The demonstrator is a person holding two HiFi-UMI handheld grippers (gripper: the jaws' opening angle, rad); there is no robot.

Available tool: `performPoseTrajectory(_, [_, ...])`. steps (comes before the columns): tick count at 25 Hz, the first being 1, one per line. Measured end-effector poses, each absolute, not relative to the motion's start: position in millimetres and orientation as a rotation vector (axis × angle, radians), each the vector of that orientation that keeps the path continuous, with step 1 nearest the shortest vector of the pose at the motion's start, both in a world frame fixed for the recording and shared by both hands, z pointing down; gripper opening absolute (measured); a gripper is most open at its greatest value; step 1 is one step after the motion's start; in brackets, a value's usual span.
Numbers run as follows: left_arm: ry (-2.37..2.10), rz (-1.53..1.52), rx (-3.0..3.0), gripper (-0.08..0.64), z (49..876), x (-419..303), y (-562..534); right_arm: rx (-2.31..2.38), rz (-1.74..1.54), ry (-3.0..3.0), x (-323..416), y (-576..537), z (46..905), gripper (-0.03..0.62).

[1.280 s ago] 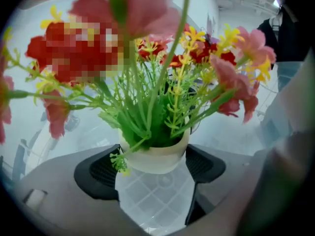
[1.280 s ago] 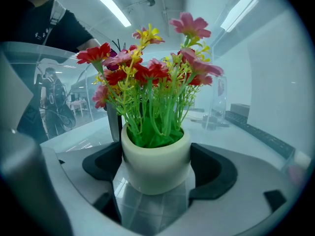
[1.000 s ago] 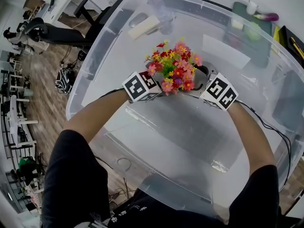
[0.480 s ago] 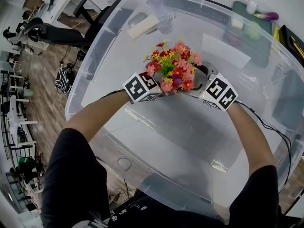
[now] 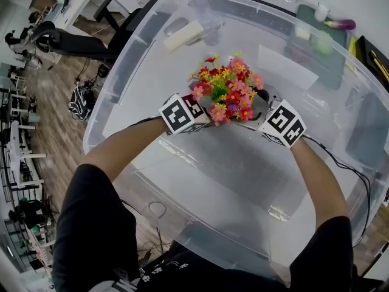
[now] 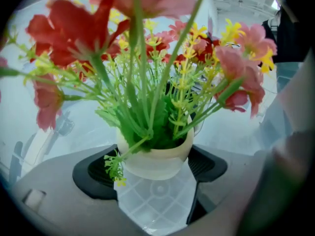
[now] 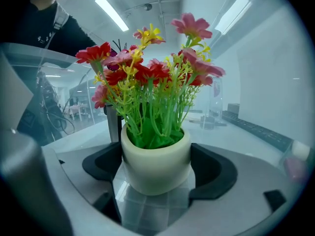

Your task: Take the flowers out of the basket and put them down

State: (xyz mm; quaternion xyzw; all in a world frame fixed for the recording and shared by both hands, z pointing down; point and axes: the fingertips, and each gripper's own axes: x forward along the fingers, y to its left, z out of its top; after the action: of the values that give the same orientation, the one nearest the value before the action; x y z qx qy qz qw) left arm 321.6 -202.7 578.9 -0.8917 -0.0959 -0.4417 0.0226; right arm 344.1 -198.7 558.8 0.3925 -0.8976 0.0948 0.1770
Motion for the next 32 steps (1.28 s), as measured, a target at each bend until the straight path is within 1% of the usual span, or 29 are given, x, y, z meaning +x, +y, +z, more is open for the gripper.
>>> performPoseTrajectory(5, [-0.34,-1.326,-2.739,0.434,570,330,-195,1.148,0.322,-2.547,352,-191,555,0.437])
performPoseTrajectory(12, [-0.343,-1.284,-2.755,0.434,557,338,-190,1.157,0.289,-2.524,360,-185,541,0.437])
performPoseTrajectory(32, [-0.254,-1.041,-2.766,0.434,438,353,-177,1.176,0.059,-2.496,372,-170,419,0.437])
